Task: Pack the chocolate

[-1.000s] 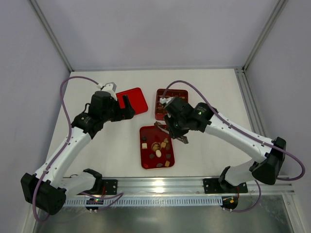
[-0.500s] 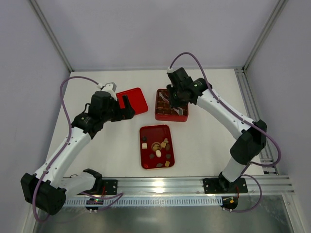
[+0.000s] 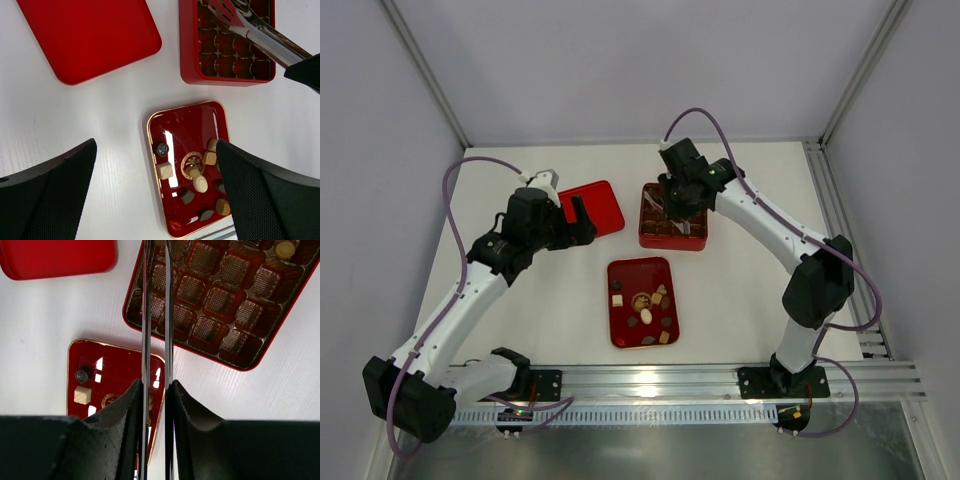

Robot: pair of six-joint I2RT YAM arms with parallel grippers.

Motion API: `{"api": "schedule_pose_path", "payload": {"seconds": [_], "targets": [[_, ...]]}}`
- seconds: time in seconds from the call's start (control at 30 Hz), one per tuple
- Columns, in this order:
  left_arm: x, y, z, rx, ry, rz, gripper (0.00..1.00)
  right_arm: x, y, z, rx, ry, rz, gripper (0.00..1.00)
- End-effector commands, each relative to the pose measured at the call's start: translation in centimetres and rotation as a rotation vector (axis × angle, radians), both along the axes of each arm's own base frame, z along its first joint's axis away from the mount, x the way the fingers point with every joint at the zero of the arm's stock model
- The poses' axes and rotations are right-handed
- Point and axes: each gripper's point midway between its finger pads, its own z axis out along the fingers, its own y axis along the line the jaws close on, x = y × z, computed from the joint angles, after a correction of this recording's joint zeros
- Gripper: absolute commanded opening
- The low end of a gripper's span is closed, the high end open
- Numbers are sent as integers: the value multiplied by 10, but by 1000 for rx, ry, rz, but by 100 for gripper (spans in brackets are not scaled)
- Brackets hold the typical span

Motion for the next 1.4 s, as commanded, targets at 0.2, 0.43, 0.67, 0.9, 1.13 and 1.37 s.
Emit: {"api": "schedule_pose_path", "payload": {"seconds": [0.2, 0.43, 0.67, 0.9, 1.13, 1.37], "targets": [[2, 3, 8, 9, -36, 8, 100, 9, 6, -3, 15, -25, 9, 23], [2, 3, 9, 9, -40, 6, 100, 8, 4, -9, 4, -17, 7, 28], [2, 3, 8, 8, -36, 7, 100, 9, 3, -11, -3, -17, 5, 32], [2, 3, 7, 10, -35, 6, 100, 10, 4, -7, -2, -28, 7, 40], [2, 3, 7, 10, -33, 7, 100, 11, 3, 4, 7, -48, 7, 42], [2, 3, 7, 11, -34, 6, 100, 13, 1, 8, -5, -56, 3, 41]]}}
